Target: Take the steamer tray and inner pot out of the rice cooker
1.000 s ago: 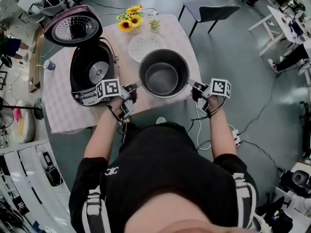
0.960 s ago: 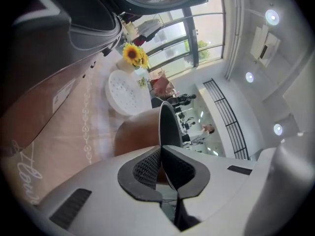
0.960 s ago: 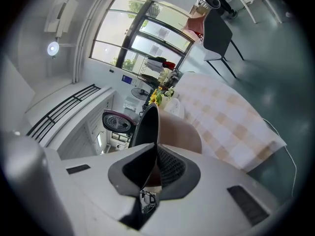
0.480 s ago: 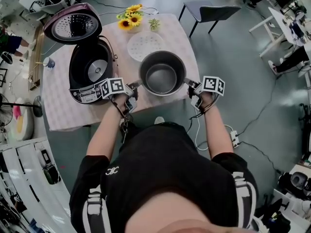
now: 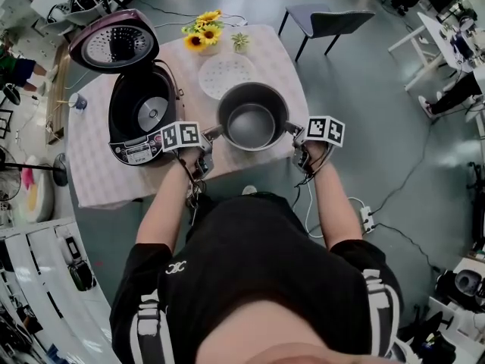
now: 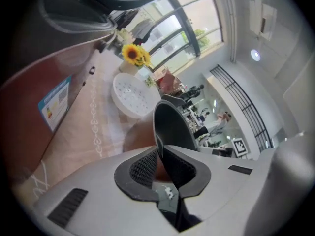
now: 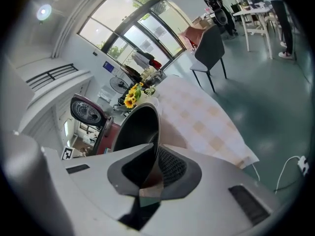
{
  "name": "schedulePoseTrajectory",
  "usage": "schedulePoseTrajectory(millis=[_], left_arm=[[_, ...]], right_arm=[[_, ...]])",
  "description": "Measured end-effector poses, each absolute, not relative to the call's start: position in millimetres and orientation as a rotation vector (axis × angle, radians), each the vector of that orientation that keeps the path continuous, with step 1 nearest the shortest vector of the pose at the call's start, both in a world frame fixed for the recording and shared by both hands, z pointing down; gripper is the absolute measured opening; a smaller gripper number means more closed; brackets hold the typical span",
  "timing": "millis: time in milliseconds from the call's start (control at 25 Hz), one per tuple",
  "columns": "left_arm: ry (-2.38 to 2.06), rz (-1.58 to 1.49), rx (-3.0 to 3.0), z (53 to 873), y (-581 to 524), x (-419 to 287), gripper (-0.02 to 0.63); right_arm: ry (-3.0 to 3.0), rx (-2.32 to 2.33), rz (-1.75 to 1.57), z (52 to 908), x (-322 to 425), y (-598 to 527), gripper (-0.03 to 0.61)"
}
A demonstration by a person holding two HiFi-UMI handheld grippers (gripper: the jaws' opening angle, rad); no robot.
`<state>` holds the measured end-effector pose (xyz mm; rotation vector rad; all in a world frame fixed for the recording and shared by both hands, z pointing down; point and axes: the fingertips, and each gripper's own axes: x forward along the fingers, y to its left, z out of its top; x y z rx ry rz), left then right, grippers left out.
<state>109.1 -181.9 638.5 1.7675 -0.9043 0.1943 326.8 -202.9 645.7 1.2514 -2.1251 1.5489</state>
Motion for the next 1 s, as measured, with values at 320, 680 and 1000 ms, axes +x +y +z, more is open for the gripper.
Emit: schedulePoseTrajectory(millis=[320,680,1000], left_arm=[[-1.248,0.531,2.097,615.6,-193.3,96.8,0.060],[-1.742,0.319,2.383,496.9,-216.1,71.5,0.060],[-1.972,0.036,2.477,382.1,-193.1,52.9,0.060]], right_arm=[[-2.096,1.423,0.921,621.4,334.2,-208.0,0.044],[-2.422,1.782,0.210,476.2,322.1,-237.2,0.044],[-2.648,1.843,-0.221,357.3,265.2,-223.6,0.043]])
